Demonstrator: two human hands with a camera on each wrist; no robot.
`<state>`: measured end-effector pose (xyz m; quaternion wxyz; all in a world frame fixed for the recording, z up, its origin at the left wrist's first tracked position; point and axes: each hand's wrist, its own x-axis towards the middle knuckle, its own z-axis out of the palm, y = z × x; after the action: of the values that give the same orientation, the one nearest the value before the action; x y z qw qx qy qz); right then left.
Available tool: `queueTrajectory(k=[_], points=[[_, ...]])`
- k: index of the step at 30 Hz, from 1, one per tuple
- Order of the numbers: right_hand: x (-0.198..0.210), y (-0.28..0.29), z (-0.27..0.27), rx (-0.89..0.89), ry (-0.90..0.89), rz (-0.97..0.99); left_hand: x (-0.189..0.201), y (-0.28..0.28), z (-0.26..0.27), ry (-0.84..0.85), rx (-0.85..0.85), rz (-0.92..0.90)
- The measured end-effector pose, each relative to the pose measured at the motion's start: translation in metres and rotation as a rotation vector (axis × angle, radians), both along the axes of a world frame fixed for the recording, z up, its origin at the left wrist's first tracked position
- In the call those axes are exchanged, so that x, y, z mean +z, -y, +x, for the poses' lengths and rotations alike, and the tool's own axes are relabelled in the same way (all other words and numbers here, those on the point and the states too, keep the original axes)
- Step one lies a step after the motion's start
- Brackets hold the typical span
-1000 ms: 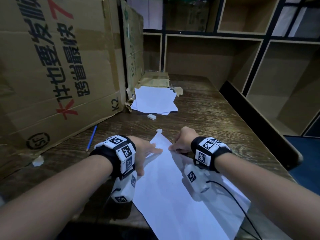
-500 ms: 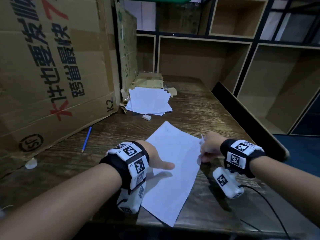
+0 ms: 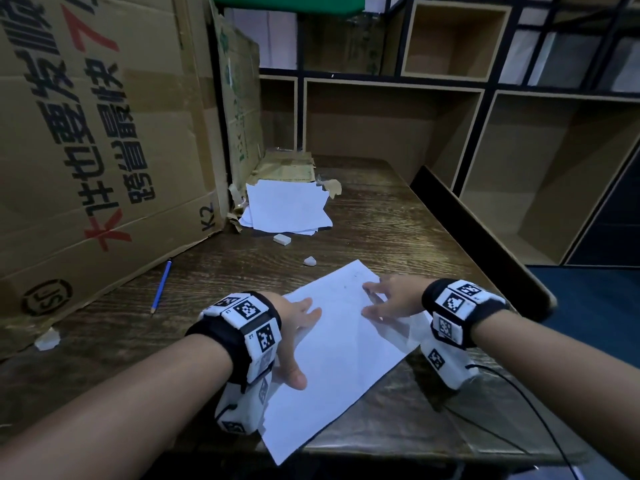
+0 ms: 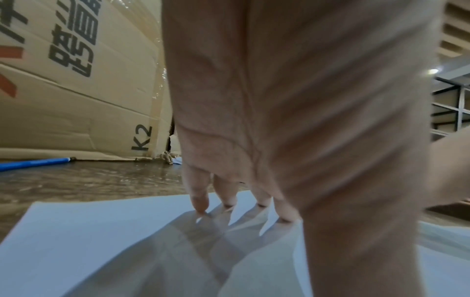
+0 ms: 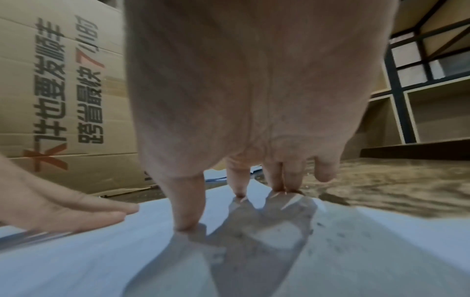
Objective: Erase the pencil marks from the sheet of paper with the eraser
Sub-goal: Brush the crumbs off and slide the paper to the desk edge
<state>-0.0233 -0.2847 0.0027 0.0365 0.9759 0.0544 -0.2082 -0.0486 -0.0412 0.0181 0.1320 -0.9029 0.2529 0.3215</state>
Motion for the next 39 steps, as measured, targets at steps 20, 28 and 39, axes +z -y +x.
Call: queueTrajectory(k=[20,28,39], points=[[0.015,0.001,-0.049,0.007,0.272,-0.146,0.01,0.029,0.001,-0.006,0.201,0.02],[-0.016,-0.002,-0.026,0.067,-0.049,0.045,0.005,0.029,0.007,0.062,0.191,-0.033],[-0.013,0.012,-0.024,0.085,-0.17,0.145,-0.016,0.023,0.022,0.103,0.125,-0.056]])
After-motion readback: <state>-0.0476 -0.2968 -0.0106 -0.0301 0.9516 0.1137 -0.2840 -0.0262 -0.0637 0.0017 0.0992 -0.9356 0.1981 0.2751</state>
